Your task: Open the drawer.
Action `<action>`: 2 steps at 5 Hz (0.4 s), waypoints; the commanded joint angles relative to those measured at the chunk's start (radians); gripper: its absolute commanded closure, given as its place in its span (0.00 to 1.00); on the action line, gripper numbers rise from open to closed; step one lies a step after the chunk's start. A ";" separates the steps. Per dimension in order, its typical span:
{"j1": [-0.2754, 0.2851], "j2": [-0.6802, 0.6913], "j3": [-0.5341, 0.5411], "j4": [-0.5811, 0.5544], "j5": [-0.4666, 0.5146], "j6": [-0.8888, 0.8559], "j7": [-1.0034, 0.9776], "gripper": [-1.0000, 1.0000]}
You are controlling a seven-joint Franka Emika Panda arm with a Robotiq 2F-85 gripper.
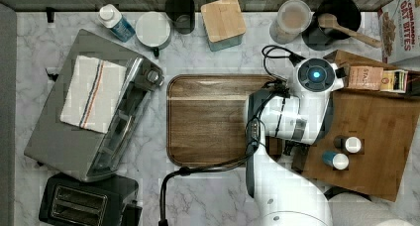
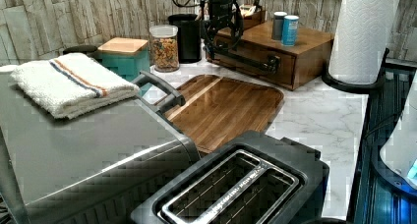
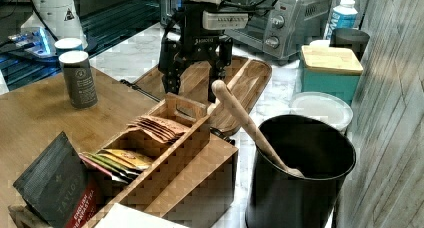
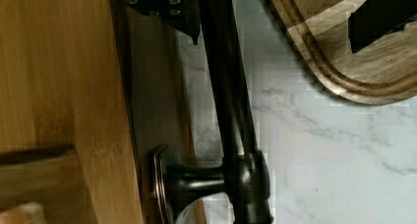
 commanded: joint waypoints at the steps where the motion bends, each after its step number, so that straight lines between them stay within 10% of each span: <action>1: -0.049 0.100 -0.007 0.042 0.026 0.053 -0.043 0.00; 2: -0.070 0.122 0.012 0.068 0.047 0.045 -0.077 0.00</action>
